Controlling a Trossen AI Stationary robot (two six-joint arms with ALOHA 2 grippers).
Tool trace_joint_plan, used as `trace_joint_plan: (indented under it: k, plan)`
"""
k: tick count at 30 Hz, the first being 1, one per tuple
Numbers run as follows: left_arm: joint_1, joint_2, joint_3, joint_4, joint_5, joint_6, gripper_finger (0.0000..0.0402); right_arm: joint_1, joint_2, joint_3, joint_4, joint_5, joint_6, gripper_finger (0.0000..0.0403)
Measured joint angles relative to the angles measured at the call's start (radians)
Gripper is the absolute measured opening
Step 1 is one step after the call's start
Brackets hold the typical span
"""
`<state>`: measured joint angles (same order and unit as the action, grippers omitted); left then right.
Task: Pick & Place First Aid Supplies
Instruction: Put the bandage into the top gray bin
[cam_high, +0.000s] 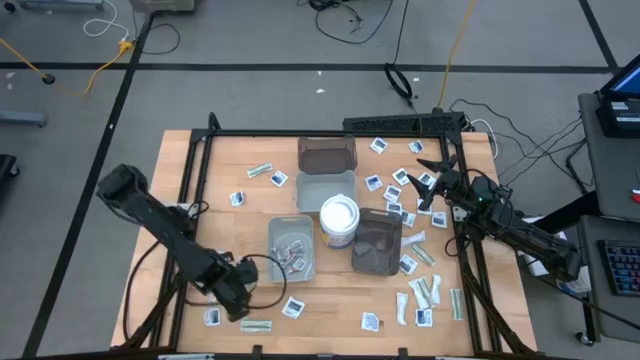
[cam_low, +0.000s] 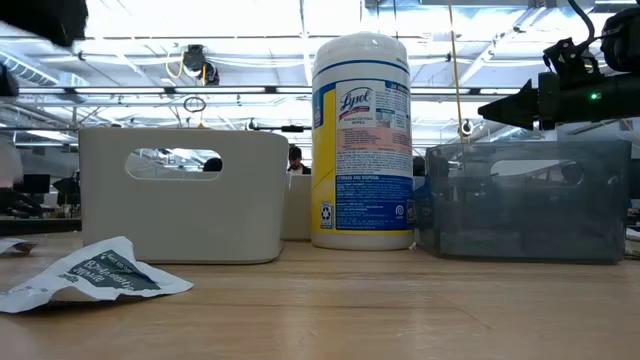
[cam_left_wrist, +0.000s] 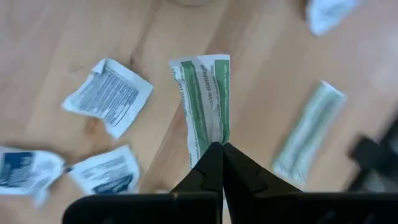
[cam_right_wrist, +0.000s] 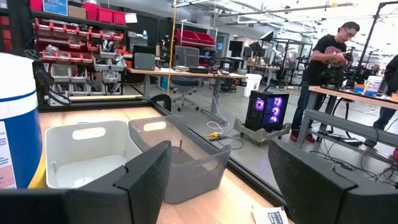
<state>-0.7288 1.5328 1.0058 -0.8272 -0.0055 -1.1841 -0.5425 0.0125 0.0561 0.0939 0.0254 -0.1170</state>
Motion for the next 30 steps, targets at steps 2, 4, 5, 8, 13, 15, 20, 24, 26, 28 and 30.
trace_joint_plan:
  k: [2, 4, 5, 8, 13, 15, 20, 24, 26, 28, 30]
  plan:
    - [0.001, -0.061, 0.001, -0.022, 0.031, 0.066, 0.0002, 0.000, 0.000, 0.000, 0.000, 0.000, 0.000, 0.0263]
    - [0.000, -0.113, 0.002, -0.050, 0.066, 0.133, 0.0001, 0.000, 0.000, 0.000, 0.000, 0.000, 0.000, 0.0263]
    - [0.000, -0.135, 0.002, -0.067, 0.077, 0.163, 0.0001, 0.000, 0.000, 0.000, 0.000, 0.000, 0.000, 0.0263]
    - [-0.001, -0.193, 0.002, -0.128, 0.094, 0.239, 0.0001, 0.000, 0.000, 0.000, 0.000, 0.000, 0.000, 0.0263]
    - [0.041, -0.233, 0.004, -0.279, 0.108, 0.337, 0.0001, 0.000, 0.000, 0.000, 0.000, 0.000, 0.000, 0.0263]
    - [0.095, -0.237, 0.016, -0.334, 0.110, 0.375, 0.0001, 0.000, 0.000, 0.000, 0.000, 0.000, 0.000, 0.0263]
    - [0.262, -0.237, 0.047, -0.426, 0.110, 0.549, 0.0000, 0.000, 0.000, 0.000, 0.000, 0.000, 0.000, 0.0263]
    - [0.418, -0.237, 0.056, -0.443, 0.110, 0.693, 0.0000, 0.000, 0.000, 0.000, 0.000, 0.000, 0.000, 0.0263]
    - [0.502, -0.237, 0.056, -0.449, 0.109, 0.759, 0.0000, 0.000, 0.000, 0.000, 0.000, 0.000, 0.000, 0.0263]
    - [0.587, -0.237, 0.056, -0.458, 0.109, 0.827, 0.0000, 0.000, 0.000, 0.000, 0.000, 0.000, 0.000, 0.0263]
    - [0.676, -0.237, 0.056, -0.457, 0.105, 0.888, 0.0000, 0.000, 0.000, 0.000, 0.000, 0.000, 0.000, 0.0263]
